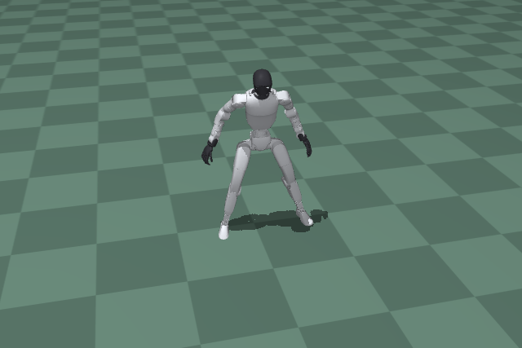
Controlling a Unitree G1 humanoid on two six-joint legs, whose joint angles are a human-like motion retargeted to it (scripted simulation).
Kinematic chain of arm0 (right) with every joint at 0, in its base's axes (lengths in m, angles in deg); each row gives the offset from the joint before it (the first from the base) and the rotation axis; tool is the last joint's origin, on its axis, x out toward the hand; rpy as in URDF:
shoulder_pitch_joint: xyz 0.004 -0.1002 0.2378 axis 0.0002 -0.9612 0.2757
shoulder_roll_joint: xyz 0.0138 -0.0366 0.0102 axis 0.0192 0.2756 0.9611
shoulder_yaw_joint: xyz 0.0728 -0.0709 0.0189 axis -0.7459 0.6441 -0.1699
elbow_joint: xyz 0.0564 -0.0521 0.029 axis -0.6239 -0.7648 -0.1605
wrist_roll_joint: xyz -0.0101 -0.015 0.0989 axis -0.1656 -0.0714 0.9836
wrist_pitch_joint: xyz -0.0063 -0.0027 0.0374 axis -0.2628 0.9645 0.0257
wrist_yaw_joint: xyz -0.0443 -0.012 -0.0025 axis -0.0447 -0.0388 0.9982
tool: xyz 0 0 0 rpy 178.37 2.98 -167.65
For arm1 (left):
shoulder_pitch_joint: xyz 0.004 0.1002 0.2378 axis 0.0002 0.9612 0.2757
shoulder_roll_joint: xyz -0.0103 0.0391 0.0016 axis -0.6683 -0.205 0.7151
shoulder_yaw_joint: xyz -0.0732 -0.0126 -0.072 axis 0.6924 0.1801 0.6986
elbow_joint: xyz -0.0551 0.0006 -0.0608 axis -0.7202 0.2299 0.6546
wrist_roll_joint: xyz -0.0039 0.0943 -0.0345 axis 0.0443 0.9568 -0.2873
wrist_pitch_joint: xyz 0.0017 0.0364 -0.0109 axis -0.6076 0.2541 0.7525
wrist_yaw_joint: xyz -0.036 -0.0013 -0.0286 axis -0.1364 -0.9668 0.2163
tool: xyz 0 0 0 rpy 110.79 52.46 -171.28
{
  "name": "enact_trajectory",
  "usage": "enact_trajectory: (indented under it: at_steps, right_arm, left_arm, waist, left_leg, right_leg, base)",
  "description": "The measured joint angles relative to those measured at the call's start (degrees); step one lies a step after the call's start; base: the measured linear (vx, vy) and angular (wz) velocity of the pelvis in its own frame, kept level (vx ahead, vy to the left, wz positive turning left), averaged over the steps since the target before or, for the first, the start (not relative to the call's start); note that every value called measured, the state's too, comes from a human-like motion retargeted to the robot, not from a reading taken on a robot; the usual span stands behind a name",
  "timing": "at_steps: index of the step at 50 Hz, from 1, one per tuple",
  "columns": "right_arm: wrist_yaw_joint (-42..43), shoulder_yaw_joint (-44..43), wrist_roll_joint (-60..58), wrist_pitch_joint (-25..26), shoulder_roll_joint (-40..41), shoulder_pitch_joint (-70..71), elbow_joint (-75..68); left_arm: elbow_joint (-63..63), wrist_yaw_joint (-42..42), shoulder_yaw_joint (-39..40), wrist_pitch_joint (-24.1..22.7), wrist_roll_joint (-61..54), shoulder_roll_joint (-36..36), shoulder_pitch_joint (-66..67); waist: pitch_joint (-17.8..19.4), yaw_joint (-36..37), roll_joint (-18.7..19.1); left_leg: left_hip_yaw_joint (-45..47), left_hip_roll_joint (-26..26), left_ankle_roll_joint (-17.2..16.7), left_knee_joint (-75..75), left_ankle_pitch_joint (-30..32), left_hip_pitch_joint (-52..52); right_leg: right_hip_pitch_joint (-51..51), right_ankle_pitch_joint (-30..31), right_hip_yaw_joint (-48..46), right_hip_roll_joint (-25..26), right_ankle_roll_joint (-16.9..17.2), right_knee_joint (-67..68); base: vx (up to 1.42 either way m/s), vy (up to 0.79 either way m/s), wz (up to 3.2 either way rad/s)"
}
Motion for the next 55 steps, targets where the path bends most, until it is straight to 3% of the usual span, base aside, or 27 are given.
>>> enact_trajectory:
  at_steps: [3, 5, 9, 15, 18, 23, 28, 34, 40, 48, 52, 55]
  right_arm:
    - [2.70, -1.61, 3.44, -0.55, -1.40, -1.55, 2.61]
    - [3.96, -2.14, 5.96, -0.67, -1.80, -2.43, 3.79]
    - [4.15, -1.64, 8.50, 0.73, -1.63, -1.92, 3.95]
    - [1.89, 2.27, 7.59, 2.10, 1.67, 1.28, 1.76]
    - [0.44, 5.02, 6.31, 1.96, 4.14, 3.09, 1.49]
    - [-2.89, 10.73, 2.05, 0.88, 7.08, 4.98, 5.20]
    - [-7.09, 14.46, 0.49, -0.66, 7.64, 4.33, 11.01]
    - [-10.29, 13.89, 1.48, -0.37, 7.62, 4.32, 11.67]
    - [-5.97, 11.34, 0.41, 0.04, 7.01, 3.67, 11.03]
    - [-4.49, 6.33, -1.37, -0.05, 3.18, 0.32, 16.15]
    - [-5.02, 5.26, -5.82, 0.51, 2.25, 0.20, 17.13]
    - [-3.32, 4.27, -6.49, -0.09, 2.23, 0.26, 17.57]
  left_arm:
    - [-3.18, 1.99, -6.92, 0.47, 10.83, 0.20, 2.58]
    - [-4.78, 2.14, -9.05, 1.03, 12.76, -0.21, 3.76]
    - [-5.65, 1.21, -7.76, 2.99, 6.87, 0.27, 3.31]
    - [-0.51, -1.52, -4.34, 4.50, 0.09, -0.42, -1.42]
    - [3.47, -2.67, -2.57, 4.88, -2.31, -1.55, -4.56]
    - [8.18, -3.22, -0.34, 4.17, -2.95, -4.98, -8.47]
    - [7.75, 0.02, -1.58, 3.71, 2.28, -9.41, -10.81]
    - [3.69, 3.49, -0.34, 1.31, -2.04, -13.21, -12.16]
    - [1.59, 1.73, 1.00, 0.67, -4.56, -18.20, -11.70]
    - [3.52, -6.29, -4.91, 1.94, -6.03, -23.83, -14.95]
    - [3.79, -8.76, -1.64, 1.51, -11.28, -21.27, -13.76]
    - [2.74, -7.55, 2.60, 1.67, -12.87, -17.44, -11.57]
  waist:
    - [-0.95, -0.55, 0.39]
    - [-1.90, 0.03, 0.37]
    - [-3.22, 3.27, 0.27]
    - [-5.14, 7.93, -0.62]
    - [-6.46, 9.02, -2.86]
    - [-8.08, 8.54, -7.90]
    - [-9.61, 7.97, -11.04]
    - [-10.28, 9.61, -11.64]
    - [-8.08, 10.15, -11.37]
    - [-2.39, 9.67, -10.32]
    - [-2.22, 9.16, -8.74]
    - [-3.50, 8.22, -6.64]
  left_leg:
    - [-6.08, -7.31, 0.03, 2.89, -3.53, -1.13]
    - [-5.17, -11.32, 1.42, 4.89, -5.30, -1.50]
    - [-0.95, -17.89, 5.30, 10.37, -9.49, -3.50]
    - [-11.44, -27.19, 6.84, 7.72, -10.22, -4.98]
    - [-13.87, -26.23, 8.34, 6.65, -8.91, -4.34]
    - [-15.64, -22.78, 4.94, 5.38, -9.15, -2.22]
    - [-17.46, -19.68, 4.06, 1.21, -7.91, 0.41]
    - [-17.10, -15.38, 3.58, -1.23, -7.40, 1.98]
    - [-17.09, -11.65, 3.20, 0.24, -7.98, 2.09]
    - [-19.35, -8.14, 3.48, 12.99, -12.03, -4.68]
    - [-18.84, -3.68, 1.43, 13.60, -10.61, -4.40]
    - [-16.67, 1.50, -0.22, 9.60, -5.69, -2.57]
  right_leg:
    - [0.86, 1.02, -0.12, 0.18, 0.74, -2.34]
    - [1.21, 1.34, -0.07, 0.35, 0.98, -3.23]
    - [1.41, 1.25, 0.31, 1.50, 1.24, -3.53]
    - [3.28, 0.53, -1.13, 5.77, 1.68, -3.41]
    - [4.17, -0.45, -2.08, 7.81, 1.15, -3.12]
    - [5.02, -2.69, -1.75, 10.70, 0.32, -1.08]
    - [4.53, -3.81, 1.10, 12.42, -0.32, 1.70]
    - [4.32, -3.68, -2.87, 7.12, -2.46, 1.69]
    - [3.37, -0.81, -0.10, -0.24, 0.67, 1.44]
    - [3.15, 7.71, -8.70, -13.59, 4.07, -0.69]
    - [2.14, 11.21, -5.54, -14.41, 4.14, -0.27]
    - [2.33, 6.64, -4.57, -11.00, 3.95, -0.23]
  base:
    - [0.01, -0.34, -0.03]
    - [0.02, -0.31, -0.11]
    - [0.03, -0.28, -0.17]
    - [0.05, -0.22, 0.04]
    - [0.06, -0.21, 0.23]
    - [0.05, -0.21, 0.29]
    - [0.04, -0.21, 0.31]
    - [0.04, -0.24, -0.06]
    - [0.02, -0.33, -0.08]
    - [-0.01, -0.50, 0.06]
    - [0.06, -0.68, -0.30]
    - [0.09, -0.77, -0.35]
